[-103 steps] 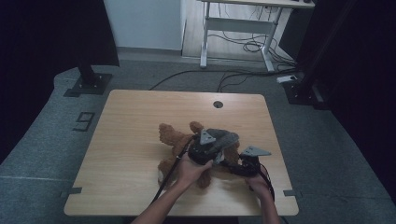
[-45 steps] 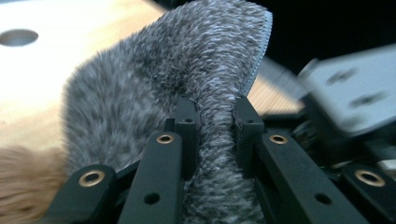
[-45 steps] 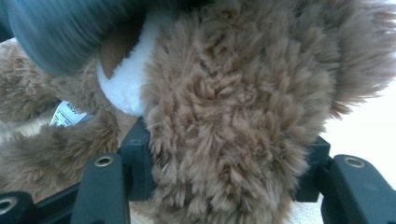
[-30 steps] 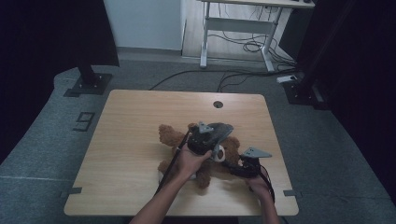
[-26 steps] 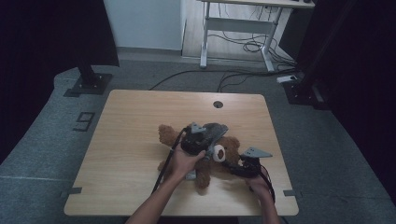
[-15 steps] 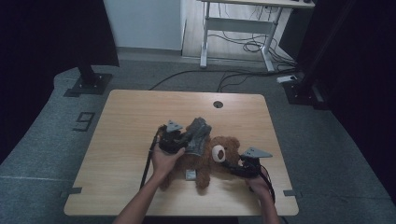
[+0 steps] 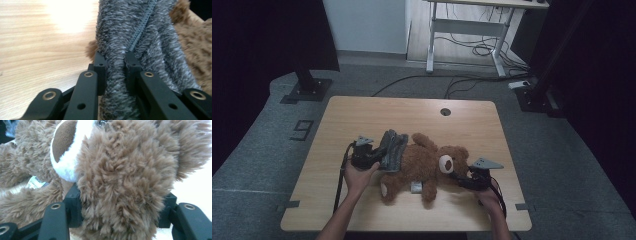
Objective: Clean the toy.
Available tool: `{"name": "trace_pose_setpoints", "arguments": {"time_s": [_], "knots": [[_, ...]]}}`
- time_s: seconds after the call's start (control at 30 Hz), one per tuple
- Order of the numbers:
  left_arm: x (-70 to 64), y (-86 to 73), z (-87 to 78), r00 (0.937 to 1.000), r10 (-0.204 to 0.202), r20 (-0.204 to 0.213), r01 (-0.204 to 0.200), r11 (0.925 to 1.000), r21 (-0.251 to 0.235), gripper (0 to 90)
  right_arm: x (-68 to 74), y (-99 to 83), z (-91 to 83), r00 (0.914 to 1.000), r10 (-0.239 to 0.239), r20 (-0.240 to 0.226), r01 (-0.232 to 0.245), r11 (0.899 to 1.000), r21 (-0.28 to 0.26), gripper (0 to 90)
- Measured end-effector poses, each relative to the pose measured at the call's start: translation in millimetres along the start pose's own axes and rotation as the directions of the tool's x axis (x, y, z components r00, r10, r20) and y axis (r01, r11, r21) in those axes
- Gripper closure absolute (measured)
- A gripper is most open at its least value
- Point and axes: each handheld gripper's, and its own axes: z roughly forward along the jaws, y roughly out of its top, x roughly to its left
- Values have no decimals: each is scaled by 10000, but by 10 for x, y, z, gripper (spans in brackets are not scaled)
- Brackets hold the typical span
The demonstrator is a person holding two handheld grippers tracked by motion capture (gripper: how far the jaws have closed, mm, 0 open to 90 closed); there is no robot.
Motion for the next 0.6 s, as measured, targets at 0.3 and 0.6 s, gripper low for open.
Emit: {"name": "trace_pose_setpoints", "arguments": {"time_s": [0.3,0.6], "knots": [[-113,65,-177,9995,159,257,-141,9975,-686,762,-6,-1,-2,10000,25,-16,-25,10000,8,397],[-1294,373,-165,9447,2445,2187,-2163,9655,-1453,763,-9,-6,1,10000,73,-12,-73,10000,-60,397]]}}
